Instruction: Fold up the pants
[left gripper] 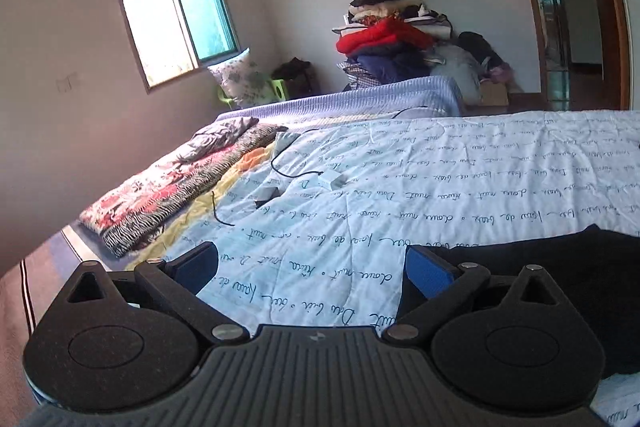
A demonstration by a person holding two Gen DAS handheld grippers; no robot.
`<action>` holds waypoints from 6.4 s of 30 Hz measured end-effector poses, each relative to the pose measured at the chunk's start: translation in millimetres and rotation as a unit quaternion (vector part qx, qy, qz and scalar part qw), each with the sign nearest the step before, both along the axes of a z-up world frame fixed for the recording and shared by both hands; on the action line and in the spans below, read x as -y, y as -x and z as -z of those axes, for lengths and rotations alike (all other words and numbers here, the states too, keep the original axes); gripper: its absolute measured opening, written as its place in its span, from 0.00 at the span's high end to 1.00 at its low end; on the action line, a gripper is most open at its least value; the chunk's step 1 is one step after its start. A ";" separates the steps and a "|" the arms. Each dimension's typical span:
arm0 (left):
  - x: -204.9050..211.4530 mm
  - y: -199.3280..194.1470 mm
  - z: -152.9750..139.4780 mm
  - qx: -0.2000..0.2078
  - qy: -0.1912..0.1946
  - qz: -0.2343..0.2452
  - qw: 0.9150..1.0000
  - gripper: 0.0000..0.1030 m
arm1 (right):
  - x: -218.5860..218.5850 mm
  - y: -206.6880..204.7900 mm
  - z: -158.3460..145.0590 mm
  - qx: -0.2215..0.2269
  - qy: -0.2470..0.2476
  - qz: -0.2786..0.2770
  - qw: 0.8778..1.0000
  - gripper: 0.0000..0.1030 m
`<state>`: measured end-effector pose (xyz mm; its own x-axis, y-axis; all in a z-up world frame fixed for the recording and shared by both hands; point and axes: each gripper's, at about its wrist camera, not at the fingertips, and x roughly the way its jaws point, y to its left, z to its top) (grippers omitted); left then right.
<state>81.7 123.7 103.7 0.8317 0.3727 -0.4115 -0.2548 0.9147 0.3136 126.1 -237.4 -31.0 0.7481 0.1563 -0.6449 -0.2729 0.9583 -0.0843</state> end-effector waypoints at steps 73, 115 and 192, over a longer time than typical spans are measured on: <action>-116.9 -57.5 94.2 -0.106 0.126 -0.123 0.979 0.01 | -248.2 -60.3 2.7 0.064 0.068 -0.302 0.949 0.84; -120.0 -82.9 102.6 -0.133 0.370 -0.013 0.919 0.01 | -263.4 -20.3 16.4 0.149 0.220 -0.344 0.901 0.86; -153.7 -99.9 13.7 -0.056 0.328 -0.014 0.943 0.03 | -251.6 46.7 -32.1 0.103 -0.017 -0.402 0.910 0.38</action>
